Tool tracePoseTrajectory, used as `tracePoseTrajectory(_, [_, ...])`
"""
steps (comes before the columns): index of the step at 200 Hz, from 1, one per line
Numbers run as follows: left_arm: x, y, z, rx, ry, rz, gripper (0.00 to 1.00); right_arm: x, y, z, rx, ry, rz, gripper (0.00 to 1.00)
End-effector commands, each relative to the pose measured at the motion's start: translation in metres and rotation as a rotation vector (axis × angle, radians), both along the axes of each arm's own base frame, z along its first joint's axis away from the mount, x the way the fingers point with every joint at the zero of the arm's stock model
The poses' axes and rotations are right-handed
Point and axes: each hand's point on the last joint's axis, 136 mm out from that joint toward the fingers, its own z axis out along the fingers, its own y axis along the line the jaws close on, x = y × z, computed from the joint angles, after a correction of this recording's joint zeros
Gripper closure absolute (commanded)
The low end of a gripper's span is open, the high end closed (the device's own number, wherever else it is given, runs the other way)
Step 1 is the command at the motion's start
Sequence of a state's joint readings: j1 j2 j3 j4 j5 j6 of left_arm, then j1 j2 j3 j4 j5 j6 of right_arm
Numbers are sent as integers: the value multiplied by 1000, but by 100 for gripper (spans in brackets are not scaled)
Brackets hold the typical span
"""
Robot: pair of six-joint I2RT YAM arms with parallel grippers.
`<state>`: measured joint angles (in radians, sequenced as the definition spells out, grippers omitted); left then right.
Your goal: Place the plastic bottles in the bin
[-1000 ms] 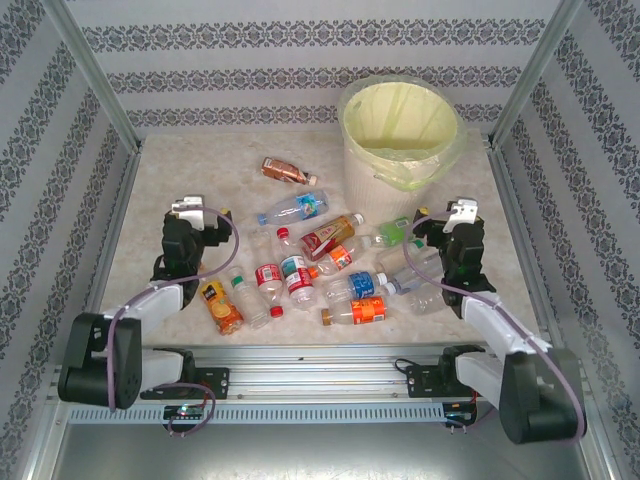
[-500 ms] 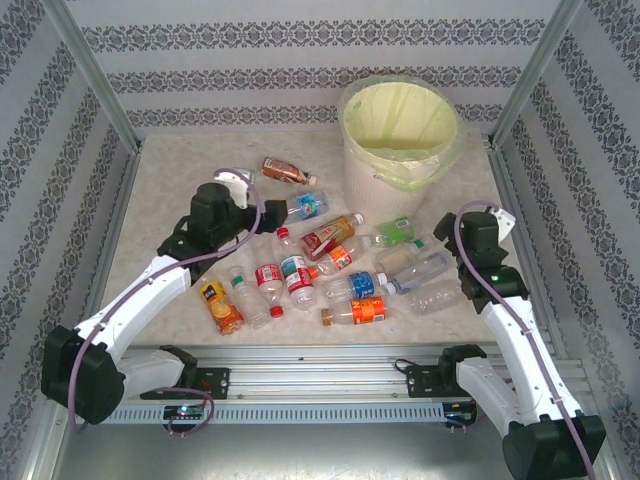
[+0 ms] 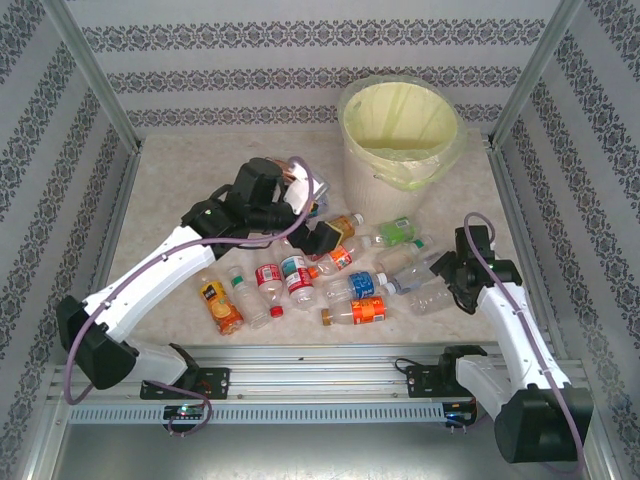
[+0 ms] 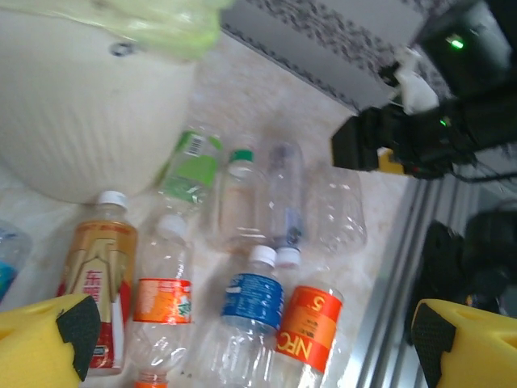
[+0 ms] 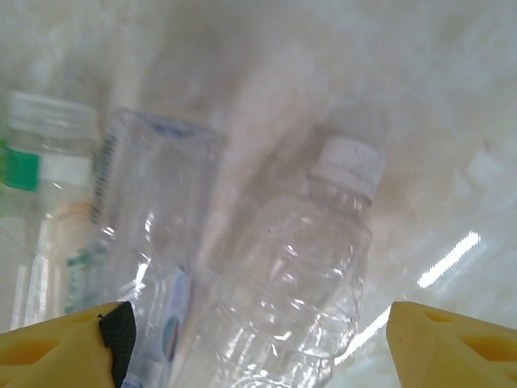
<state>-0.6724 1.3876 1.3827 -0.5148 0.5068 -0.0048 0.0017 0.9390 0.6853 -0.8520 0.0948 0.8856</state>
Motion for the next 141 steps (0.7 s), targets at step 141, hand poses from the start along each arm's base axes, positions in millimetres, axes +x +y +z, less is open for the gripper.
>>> tracePoseTrajectory(141, [-51, -15, -45, 84, 10, -189, 0, -6, 14, -57, 142, 45, -104, 23])
